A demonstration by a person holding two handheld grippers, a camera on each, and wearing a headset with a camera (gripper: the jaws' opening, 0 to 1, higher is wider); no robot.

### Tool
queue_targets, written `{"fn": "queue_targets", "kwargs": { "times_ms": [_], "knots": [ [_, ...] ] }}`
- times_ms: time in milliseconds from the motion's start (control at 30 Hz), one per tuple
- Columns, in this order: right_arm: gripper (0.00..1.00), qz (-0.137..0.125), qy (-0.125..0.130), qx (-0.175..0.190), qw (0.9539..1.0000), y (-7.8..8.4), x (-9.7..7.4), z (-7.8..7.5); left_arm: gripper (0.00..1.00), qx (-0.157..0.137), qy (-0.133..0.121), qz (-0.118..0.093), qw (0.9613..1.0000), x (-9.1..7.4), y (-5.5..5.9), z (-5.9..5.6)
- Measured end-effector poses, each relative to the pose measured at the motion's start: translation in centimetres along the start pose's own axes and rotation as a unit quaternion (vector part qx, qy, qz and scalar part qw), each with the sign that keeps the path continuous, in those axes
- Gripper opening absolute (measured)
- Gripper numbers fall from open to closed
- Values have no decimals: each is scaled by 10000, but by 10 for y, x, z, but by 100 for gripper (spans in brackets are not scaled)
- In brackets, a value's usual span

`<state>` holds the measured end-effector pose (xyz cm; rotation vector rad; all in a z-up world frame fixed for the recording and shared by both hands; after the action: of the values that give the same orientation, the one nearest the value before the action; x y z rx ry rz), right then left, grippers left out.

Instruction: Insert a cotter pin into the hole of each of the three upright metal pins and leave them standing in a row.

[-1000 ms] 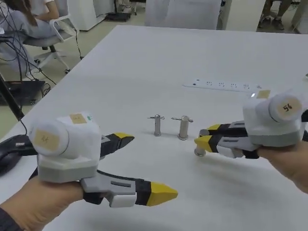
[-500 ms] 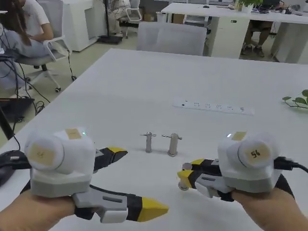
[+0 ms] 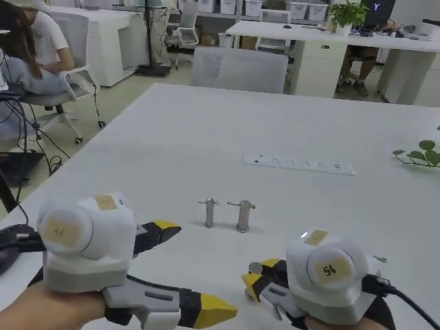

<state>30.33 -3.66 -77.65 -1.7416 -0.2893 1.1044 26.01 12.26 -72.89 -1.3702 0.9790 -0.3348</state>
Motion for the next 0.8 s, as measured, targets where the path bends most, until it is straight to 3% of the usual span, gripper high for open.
{"fn": "queue_targets", "kwargs": {
  "times_ms": [433, 800],
  "knots": [
    [12, -102, 106, 189, 9997, 5, 1, 0, 92, -41, -13, 7, 10000, -2, 3, -1],
    [17, -175, 63, 67, 9998, 5, 0, 0, 91, -22, 11, 25, 10000, -2, 3, -2]
  ]
}}
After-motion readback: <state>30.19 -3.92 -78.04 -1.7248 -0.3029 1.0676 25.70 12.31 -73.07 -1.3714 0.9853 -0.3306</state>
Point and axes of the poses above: the centre of the closed fingertips' face, and the gripper's own axes: x roughly forward along the fingers, z roughly to its left, y roughly out of its underside, the point moved 8 cm from there along -x, roughly backward along the fingers
